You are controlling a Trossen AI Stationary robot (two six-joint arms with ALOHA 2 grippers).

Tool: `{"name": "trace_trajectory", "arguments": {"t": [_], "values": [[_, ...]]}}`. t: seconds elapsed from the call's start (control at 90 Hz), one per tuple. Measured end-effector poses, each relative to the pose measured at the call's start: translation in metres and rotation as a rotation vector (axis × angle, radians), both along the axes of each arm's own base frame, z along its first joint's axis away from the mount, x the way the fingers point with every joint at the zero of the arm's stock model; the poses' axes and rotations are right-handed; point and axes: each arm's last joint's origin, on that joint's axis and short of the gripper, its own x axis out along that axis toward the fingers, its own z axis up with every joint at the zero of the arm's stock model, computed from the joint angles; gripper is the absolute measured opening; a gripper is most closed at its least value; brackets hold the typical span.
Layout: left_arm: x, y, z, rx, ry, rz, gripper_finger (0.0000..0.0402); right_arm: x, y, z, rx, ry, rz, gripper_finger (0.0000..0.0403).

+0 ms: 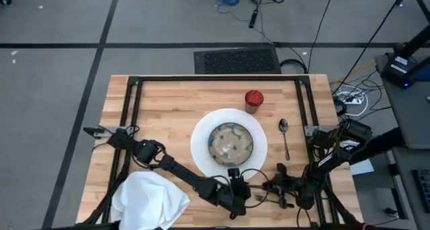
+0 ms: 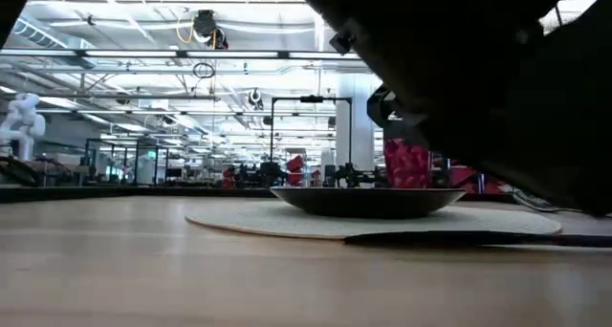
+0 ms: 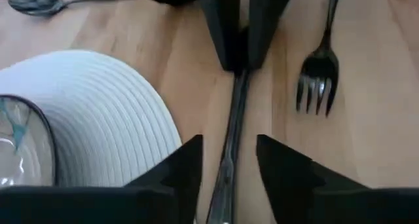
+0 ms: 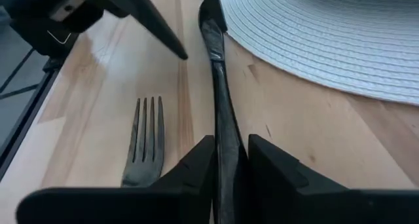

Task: Set table place
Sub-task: Move the knife to the middle right of the table

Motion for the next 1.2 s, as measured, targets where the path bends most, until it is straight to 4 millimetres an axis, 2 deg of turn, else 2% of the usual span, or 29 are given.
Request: {"name": "trace_trajectory", "arguments": {"t": [0.178,0.311,0.733,0.922,1.2], "values": [[0.001,0.0,-0.013,0.006,0.037,-0.035,0.0164,0.0,0.001,0.0,0.009,0.001,0.004,0.0066],[0.001,-0.001,-0.019,-0.024,0.037,0.003,0.0164,0.002,0.004,0.003,0.022,0.0,0.019,0.0066],[-0.003,-0.005,-0.022,-0.038,0.072,-0.012,0.0159,0.004,0.016,0.016,0.15,0.044,0.076,0.0063],[-0.004,-0.006,-0.023,-0.092,0.112,-0.068,0.0112,0.004,0.02,0.025,0.215,0.061,0.119,0.0048],[-0.006,-0.01,-0.024,-0.129,0.136,-0.121,0.001,0.003,0.019,0.025,0.182,0.059,0.119,0.0018]]}}
